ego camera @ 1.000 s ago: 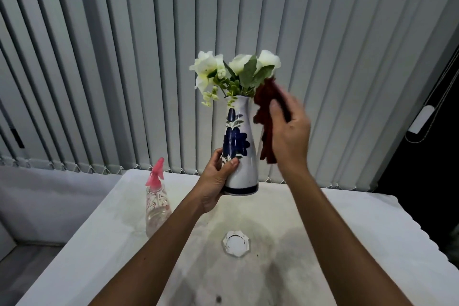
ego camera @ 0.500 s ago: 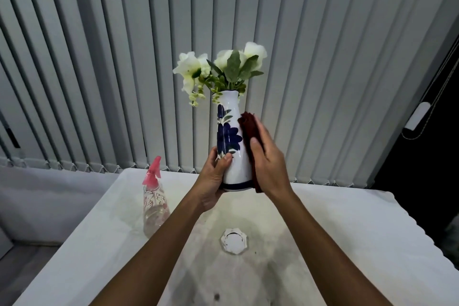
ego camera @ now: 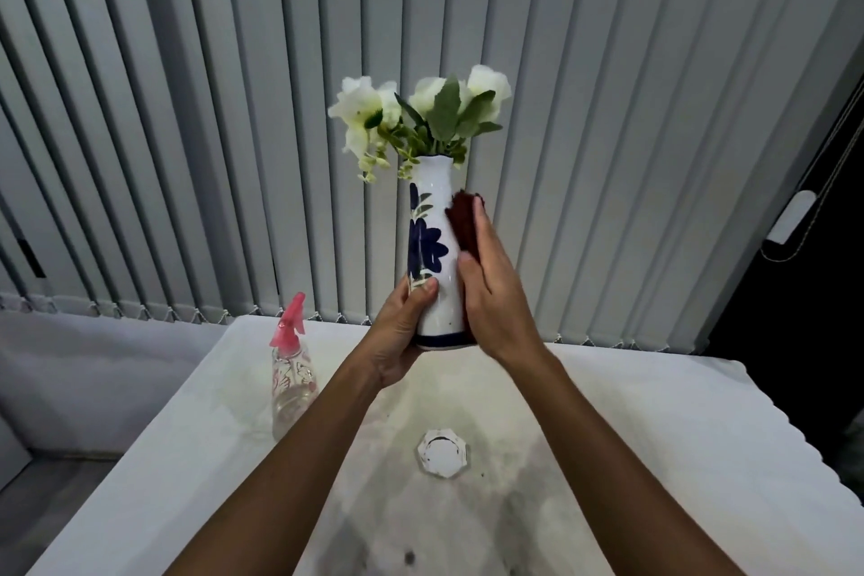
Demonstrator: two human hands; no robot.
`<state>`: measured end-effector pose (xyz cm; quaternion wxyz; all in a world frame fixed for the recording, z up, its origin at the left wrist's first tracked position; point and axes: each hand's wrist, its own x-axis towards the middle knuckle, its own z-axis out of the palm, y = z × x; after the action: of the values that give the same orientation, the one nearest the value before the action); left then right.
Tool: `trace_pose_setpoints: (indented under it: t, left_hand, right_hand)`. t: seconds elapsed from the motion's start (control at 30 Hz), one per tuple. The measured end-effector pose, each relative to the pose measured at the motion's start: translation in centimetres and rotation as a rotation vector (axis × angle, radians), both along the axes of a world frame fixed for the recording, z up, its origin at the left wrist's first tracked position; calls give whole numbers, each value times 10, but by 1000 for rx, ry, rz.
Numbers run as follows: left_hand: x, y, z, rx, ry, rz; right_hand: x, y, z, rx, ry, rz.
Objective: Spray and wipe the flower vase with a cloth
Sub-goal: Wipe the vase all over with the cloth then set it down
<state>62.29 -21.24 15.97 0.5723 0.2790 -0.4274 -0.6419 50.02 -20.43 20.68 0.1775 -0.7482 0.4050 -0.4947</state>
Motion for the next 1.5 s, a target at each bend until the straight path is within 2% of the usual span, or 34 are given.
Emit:
trace_pose_setpoints:
  t: [0.17, 0.3, 0.37, 0.5, 0.6, 0.67, 0.77, 0.93, 1.0, 1.13, 1.3, 1.5]
  left_hand:
    - [5, 3, 5, -4, -13, 58]
    - [7, 7, 5, 39, -35, -55]
    - [6, 8, 3, 19, -67, -78]
    - [3, 6, 3, -18, -56, 9]
    - [5, 5, 6, -16, -72, 81]
    - [7, 6, 8, -9, -74, 129]
    - [6, 8, 12, 23, -65, 210]
    - [0, 11, 10, 66, -92, 296]
    - [-1, 11, 8, 79, -87, 284]
    - [-4, 11, 7, 88, -116, 276]
    - [-2, 12, 10, 85, -36, 216]
    - [1, 18, 13, 35, -104, -2]
  right_hand:
    - [1, 21, -24, -223, 218, -109]
    - [7, 6, 7, -281, 257, -160]
    - [6, -5, 22, -228, 175, -129]
    - [-3, -11, 25, 69, -147, 96]
    - [-5, 6, -4, 57, -198, 92]
    - [-5, 19, -32, -79, -125, 13]
    - [-4, 32, -69, -287, 86, -169]
    - [-9, 34, -91, -433, 278, -321]
    - [-11, 30, -85, -414, 240, -299]
    - [-7, 18, -63, -230, 3, -239]
    - [-5, 34, -66, -358, 135, -191]
    - [0, 20, -9, -229, 27, -118]
